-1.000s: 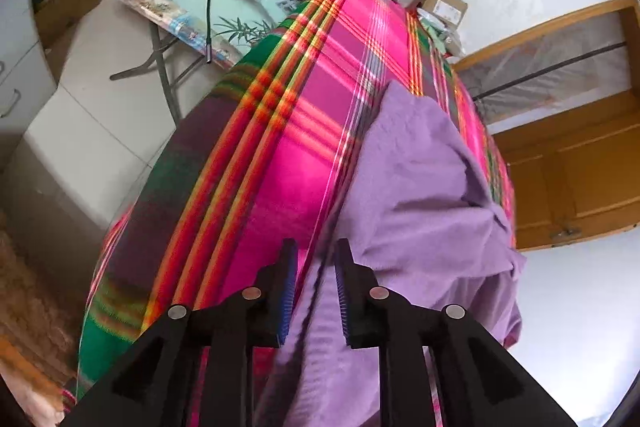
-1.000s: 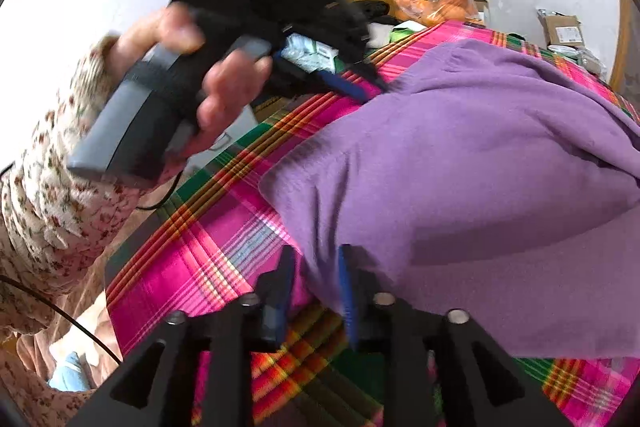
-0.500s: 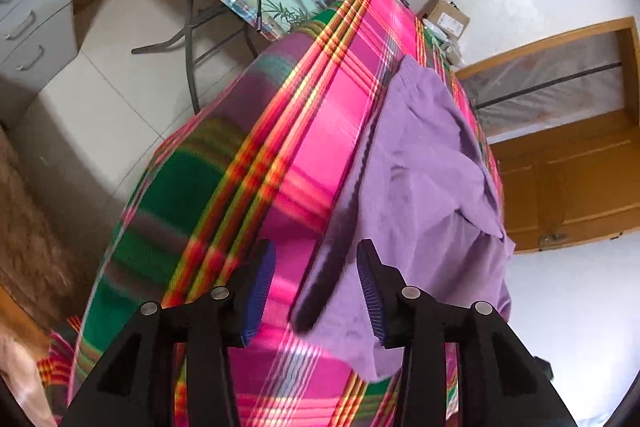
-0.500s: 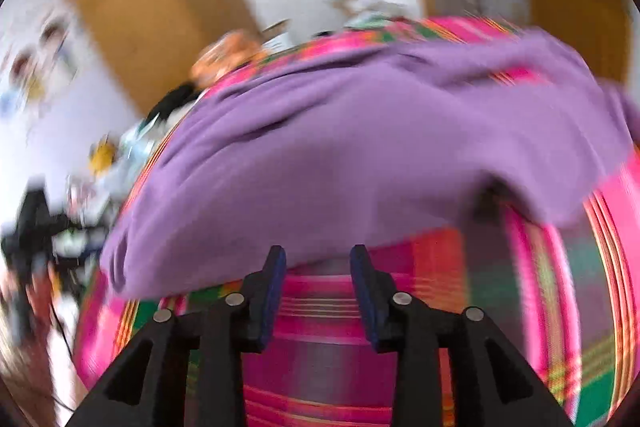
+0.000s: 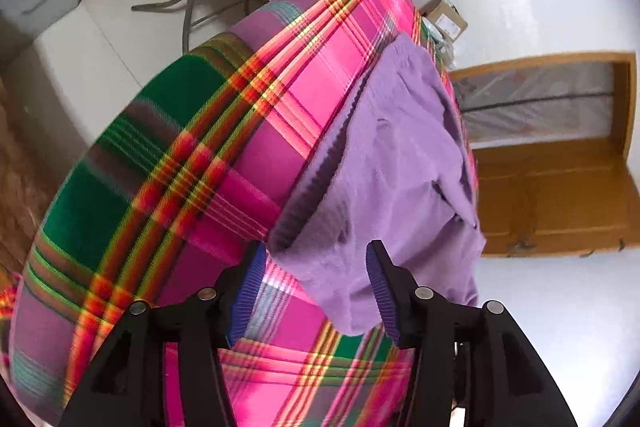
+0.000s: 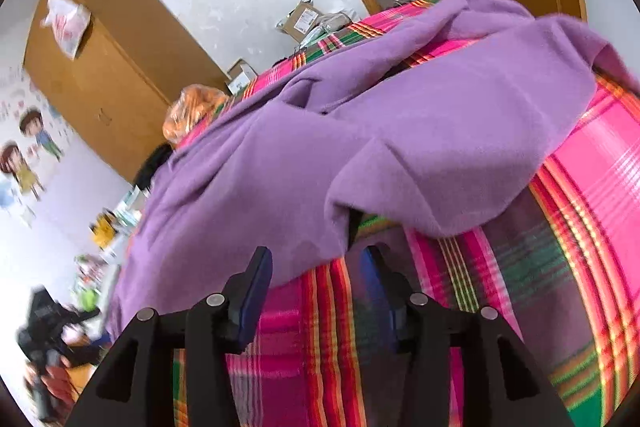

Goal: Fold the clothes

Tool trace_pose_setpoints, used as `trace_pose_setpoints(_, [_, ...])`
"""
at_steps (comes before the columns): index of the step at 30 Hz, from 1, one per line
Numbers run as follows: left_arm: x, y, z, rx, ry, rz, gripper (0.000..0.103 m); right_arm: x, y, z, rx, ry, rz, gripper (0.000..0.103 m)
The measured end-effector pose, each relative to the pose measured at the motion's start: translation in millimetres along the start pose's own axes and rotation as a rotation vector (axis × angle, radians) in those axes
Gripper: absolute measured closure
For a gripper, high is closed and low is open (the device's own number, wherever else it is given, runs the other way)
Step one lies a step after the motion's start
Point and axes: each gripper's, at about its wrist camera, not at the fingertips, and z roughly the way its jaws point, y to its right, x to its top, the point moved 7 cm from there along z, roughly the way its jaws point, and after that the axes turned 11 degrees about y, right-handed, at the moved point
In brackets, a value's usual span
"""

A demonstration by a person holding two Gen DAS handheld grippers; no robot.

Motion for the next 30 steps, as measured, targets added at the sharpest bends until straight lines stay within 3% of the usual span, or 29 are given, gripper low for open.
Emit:
trace_pose_setpoints(4, [0.8, 8.4, 5.3, 0.005, 0.021, -0.001, 0.043, 11.3, 6.9, 10.9, 0.034, 0.004, 0.081, 0.053])
trace_pose_setpoints(9, [5.0, 6.6, 7.0, 0.009, 0.051, -0.07, 0.044, 25.8, 13.3, 26.1, 0.031, 0.016, 0.146, 0.053])
trace_pose_setpoints(10, [5.9, 5.6, 7.1, 0.008, 0.055, -0.084, 0.049, 27.4, 13.2, 28.6, 0.027, 0.018, 0.148, 0.053])
trace_pose_setpoints(11, [6.4, 3.0, 7.2, 0.021, 0.062, -0.102, 0.06, 27.9, 13.2, 30.5, 0.025, 0.022, 0.151, 0.056])
trace_pose_setpoints(13, [7.5, -1.7, 7.5, 0.046, 0.072, -0.124, 0.071, 28.1, 14.2, 33.7, 0.019, 0.024, 0.155, 0.072])
trace_pose_setpoints(14, [7.5, -2.9, 7.9, 0.057, 0.076, -0.12, 0.078, 27.9, 15.1, 34.8, 0.016, 0.022, 0.157, 0.089])
trace_pose_setpoints(15, [7.3, -4.7, 8.3, 0.07, 0.081, -0.116, 0.083, 28.6, 16.4, 32.1, 0.017, 0.031, 0.167, 0.097])
trace_pose_setpoints(17, [7.8, -8.4, 9.3, 0.077, 0.089, -0.119, 0.092, 30.0, 19.0, 26.7, 0.02, 0.049, 0.185, 0.099])
trace_pose_setpoints(30, [2.7, -15.1, 0.8, 0.046, 0.101, -0.135, 0.093, 36.4, 16.1, -24.5, 0.025, 0.145, 0.195, 0.1])
